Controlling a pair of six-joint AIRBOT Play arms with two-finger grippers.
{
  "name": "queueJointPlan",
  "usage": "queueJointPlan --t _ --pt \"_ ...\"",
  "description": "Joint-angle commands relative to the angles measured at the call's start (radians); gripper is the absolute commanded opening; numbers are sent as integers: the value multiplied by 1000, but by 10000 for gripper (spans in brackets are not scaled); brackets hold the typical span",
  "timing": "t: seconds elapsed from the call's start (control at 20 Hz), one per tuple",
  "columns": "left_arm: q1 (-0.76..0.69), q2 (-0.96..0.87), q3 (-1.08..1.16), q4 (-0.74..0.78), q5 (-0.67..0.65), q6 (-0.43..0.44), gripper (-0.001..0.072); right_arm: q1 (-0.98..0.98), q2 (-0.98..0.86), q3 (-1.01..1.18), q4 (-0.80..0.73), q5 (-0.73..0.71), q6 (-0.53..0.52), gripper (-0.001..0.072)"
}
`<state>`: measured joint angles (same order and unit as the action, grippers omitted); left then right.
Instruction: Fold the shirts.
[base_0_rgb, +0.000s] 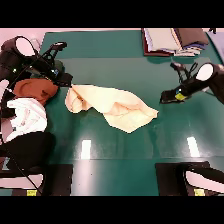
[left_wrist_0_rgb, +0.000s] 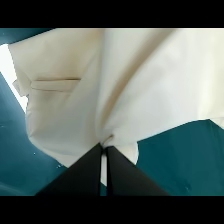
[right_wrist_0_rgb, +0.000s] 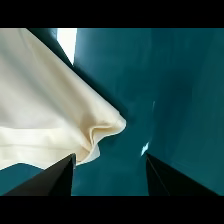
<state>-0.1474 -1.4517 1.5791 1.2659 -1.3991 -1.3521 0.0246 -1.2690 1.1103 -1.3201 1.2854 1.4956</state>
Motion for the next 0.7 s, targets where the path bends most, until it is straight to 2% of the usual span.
queueJointPlan --t 0.0,0.25,0.35,0.4,0.45,0.55,0.65 --pt "1 -1 0 2 4 -6 27 -71 -69 -106 126 -46 -16 513" --pt "1 0 0 -2 3 -9 27 -1 -176 -84 177 -110 -20 499" --pt "0 0 0 -2 1 -9 27 38 -207 -59 176 -128 -20 425" --pt "0 0 0 -2 -1 -9 27 53 -220 -45 174 -132 -20 348" --pt "0 0 0 -2 -6 -9 27 68 -230 -33 174 -133 -24 221" --pt "1 0 0 -2 -16 -9 27 88 -230 -25 166 -143 -40 31" --pt "1 7 12 -1 -29 -12 26 92 -194 -25 153 -159 -47 18"
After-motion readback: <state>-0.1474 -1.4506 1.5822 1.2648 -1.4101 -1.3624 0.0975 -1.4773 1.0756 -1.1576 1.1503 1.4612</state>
